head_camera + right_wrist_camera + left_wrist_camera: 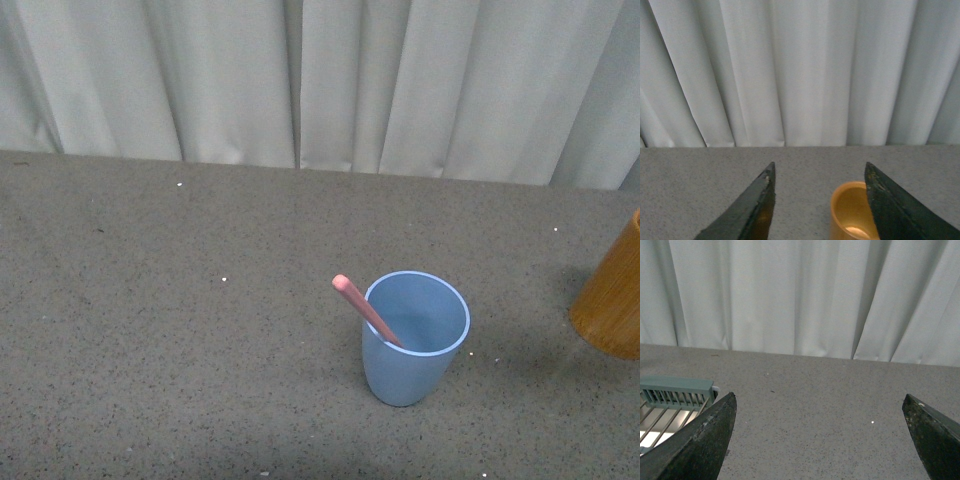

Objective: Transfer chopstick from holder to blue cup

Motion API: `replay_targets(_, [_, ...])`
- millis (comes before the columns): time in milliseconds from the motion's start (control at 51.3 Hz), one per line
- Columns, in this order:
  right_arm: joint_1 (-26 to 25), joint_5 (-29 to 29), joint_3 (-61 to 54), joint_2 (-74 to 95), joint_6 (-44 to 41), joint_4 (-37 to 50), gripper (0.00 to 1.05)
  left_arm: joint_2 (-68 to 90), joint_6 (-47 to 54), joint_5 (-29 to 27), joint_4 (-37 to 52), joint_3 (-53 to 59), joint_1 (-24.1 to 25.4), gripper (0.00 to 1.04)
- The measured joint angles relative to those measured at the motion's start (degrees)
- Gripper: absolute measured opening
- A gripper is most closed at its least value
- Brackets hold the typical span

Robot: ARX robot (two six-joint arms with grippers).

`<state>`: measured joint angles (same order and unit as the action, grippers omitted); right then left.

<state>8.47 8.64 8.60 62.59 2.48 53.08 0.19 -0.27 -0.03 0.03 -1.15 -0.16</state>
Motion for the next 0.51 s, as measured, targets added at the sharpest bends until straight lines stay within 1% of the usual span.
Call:
replay_targets(39, [-0.3,0.0,-2.8,-4.0,-0.5,-2.0,0.43,0.0,0.0,0.0,0.0,0.0,0.0,0.98])
replay_targets(58, [-0.2,0.3,-5.2,-8.7,-0.9,-5.6,0.37,0.0,0.0,0.0,0.0,0.0,0.0,0.98])
replay_targets(117, [0.9,1.5,-8.4,-19.1,-1.4,-15.8,0.27,0.0,0.0,0.0,0.0,0.0,0.0,0.98])
replay_targets(156, [1.9,2.4,-8.5,-26.8,-1.7,-23.5,0.19,0.0,0.0,0.0,0.0,0.0,0.0,0.98])
replay_targets(195, [2.2,2.4,-8.5,-32.9,-1.8,-28.4,0.14,0.0,0.0,0.1,0.0,0.0,0.0,0.98])
replay_targets(253, [3.3,3.4,-8.5,-45.3,-2.1,-39.7,0.03,0.0,0.0,0.0,0.0,0.0,0.0,0.98])
replay_targets(312, [4.5,4.9,-8.5,-53.9,-2.2,-46.9,0.01,0.0,0.0,-0.1,0.0,0.0,0.0,0.98])
replay_targets(351, [5.0,5.2,-8.5,-57.0,-2.3,-49.3,0.01,0.0,0.0,-0.1,0.0,0.0,0.0,0.98])
replay_targets(409, [4.9,4.2,-8.5,-59.7,-2.3,-50.9,0.01,0.0,0.0,-0.1,0.0,0.0,0.0,0.98])
replay_targets(507, [3.0,2.5,-8.4,-61.1,-2.3,-51.8,0.01,0.0,0.0,0.0,0.0,0.0,0.0,0.98])
